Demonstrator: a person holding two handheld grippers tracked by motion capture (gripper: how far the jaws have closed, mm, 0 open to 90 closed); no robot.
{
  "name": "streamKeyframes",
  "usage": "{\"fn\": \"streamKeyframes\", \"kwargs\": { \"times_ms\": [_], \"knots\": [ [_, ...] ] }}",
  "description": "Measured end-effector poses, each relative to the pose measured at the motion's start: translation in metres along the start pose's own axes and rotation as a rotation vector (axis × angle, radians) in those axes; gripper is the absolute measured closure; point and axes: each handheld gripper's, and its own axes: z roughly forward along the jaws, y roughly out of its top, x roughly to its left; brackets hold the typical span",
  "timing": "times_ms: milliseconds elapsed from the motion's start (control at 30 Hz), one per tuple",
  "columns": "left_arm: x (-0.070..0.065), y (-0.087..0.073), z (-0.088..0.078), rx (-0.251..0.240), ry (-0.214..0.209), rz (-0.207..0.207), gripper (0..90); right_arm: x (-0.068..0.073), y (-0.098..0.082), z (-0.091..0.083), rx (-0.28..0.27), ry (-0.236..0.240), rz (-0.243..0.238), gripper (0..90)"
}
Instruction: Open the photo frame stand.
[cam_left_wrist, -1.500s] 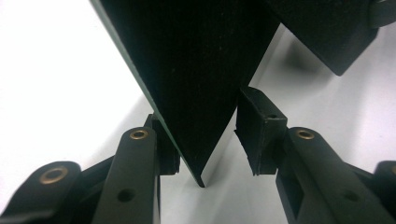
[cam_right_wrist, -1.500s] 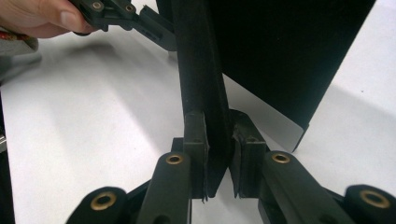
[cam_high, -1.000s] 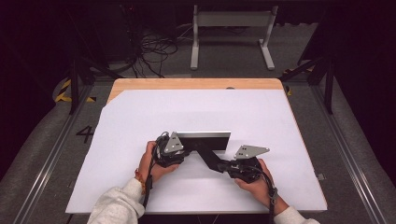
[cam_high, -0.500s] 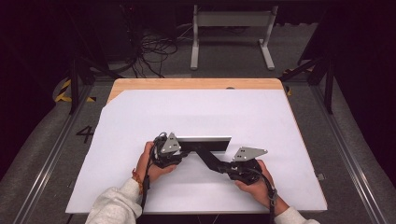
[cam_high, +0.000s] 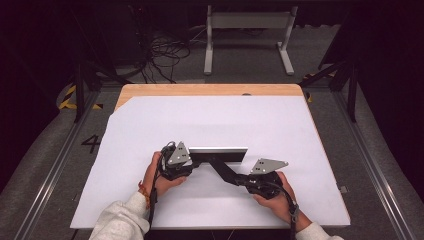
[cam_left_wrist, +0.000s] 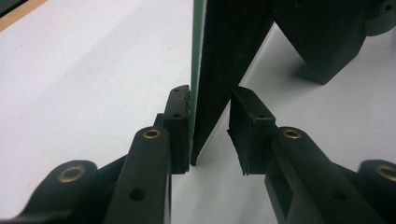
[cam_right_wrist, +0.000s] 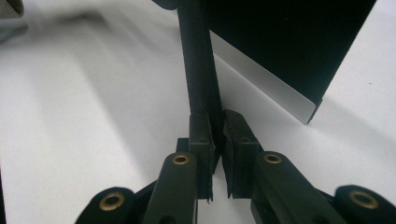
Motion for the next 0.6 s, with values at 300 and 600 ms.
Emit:
{"fn": "streamKeyframes", "kwargs": {
  "times_ms": [300, 600],
  "knots": [
    [0.004, -0.001, -0.012, -0.046, -0.015, -0.009, 70.4, 0.0, -0.002, -0.008, -0.021, -0.007, -0.009, 84.8],
    [0.002, 0.002, -0.019, -0.07, -0.017, -0.002, 70.0, 0.001, 0.0, -0.013, -0.015, -0.014, -0.024, 85.3]
  ]
}}
